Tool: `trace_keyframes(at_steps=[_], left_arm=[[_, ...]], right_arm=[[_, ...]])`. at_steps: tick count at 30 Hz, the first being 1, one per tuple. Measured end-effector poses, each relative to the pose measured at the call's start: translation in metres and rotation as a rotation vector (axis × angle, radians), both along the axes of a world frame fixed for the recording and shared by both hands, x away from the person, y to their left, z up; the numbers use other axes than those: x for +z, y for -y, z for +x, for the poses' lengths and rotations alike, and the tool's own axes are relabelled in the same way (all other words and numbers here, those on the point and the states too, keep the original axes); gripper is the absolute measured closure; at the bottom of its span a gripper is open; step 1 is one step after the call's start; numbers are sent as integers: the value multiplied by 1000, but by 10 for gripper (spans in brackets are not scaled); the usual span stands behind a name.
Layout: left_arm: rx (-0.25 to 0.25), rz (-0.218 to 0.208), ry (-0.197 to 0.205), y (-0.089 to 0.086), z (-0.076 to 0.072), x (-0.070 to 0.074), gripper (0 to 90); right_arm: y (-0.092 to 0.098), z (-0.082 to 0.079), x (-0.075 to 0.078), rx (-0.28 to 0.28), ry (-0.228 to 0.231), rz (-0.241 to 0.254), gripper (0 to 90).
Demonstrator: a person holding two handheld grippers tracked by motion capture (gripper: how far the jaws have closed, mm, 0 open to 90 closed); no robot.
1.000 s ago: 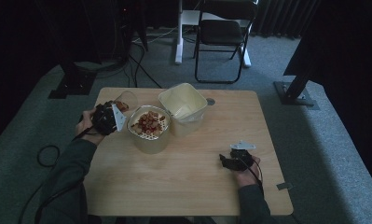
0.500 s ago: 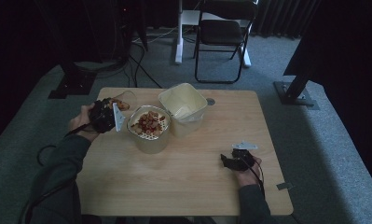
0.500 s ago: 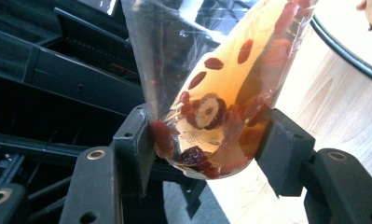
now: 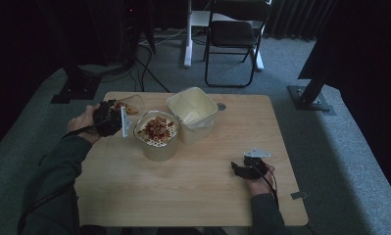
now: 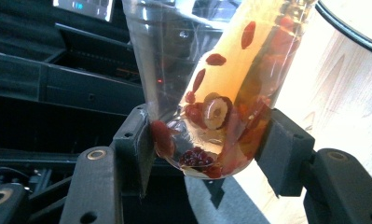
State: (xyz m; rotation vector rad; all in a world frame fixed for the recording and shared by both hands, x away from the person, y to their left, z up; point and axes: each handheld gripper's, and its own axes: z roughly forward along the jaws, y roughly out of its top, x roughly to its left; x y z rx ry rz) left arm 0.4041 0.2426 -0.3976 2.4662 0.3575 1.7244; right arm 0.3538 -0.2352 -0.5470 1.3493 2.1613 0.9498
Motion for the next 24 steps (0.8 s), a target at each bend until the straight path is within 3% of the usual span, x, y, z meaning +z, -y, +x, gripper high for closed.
trace_keyframes(at_steps=[7, 11, 21, 24], left_arm=[[-15, 76, 8, 6, 0, 6, 431], [-34, 159, 1, 10, 0, 9, 432], [-61, 232, 21, 19, -3, 12, 433], [-60, 236, 23, 19, -3, 13, 434]], right_arm=[[0, 0, 0, 1, 0, 3, 338], [0, 0, 0, 2, 3, 3, 337], [0, 0, 0, 3, 3, 5, 337], [0, 0, -1, 3, 4, 5, 337]])
